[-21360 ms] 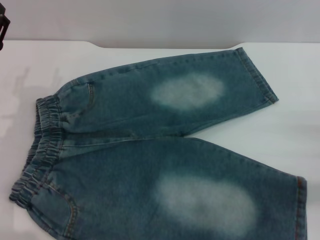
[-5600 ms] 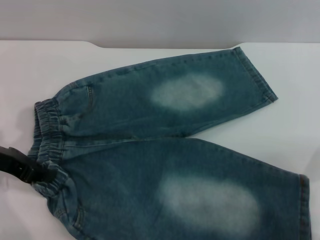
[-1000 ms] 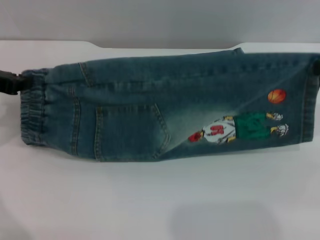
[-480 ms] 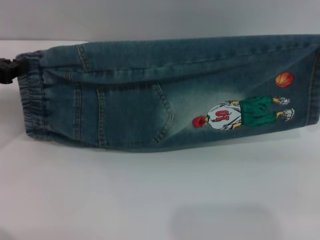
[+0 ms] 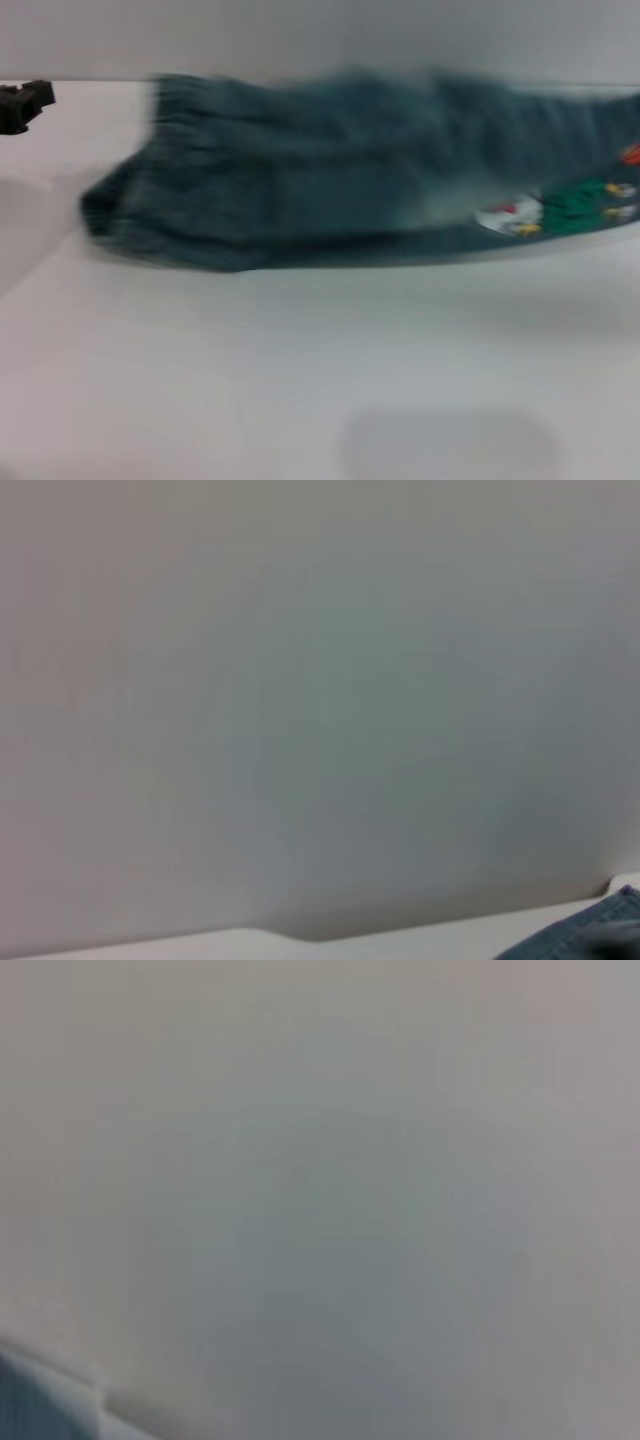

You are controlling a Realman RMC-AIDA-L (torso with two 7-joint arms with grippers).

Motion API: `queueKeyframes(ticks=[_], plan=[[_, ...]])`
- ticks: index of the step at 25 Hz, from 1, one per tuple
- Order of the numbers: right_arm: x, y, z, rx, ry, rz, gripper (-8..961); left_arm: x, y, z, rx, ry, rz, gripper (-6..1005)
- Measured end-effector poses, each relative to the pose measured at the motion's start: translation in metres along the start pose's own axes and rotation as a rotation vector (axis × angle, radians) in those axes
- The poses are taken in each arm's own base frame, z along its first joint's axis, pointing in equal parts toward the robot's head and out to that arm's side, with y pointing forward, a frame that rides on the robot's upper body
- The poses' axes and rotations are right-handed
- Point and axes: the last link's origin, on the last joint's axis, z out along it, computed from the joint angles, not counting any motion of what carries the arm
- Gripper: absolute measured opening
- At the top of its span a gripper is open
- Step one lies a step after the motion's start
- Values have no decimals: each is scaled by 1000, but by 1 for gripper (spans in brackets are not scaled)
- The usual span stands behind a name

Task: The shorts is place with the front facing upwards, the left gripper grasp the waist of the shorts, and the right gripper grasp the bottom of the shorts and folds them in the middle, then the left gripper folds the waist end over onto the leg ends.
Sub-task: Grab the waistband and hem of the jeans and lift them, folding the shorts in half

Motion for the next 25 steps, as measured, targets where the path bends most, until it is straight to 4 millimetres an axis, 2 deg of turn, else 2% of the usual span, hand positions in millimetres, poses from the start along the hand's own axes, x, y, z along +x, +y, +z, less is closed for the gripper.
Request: queueKeyframes(ticks=[3, 8, 17, 25], plan=[[12, -6, -5, 75, -37, -4, 53, 0, 3, 6, -2, 14, -3, 42], [19, -9, -10, 126, -50, -36, 54, 1, 9, 15, -5, 13, 6, 24], [22, 0, -2, 71, -37, -37, 57, 6, 18, 21, -42, 21, 17, 23], [32, 16, 10, -1, -16, 6, 60, 18, 41, 32, -124, -106, 79, 32]])
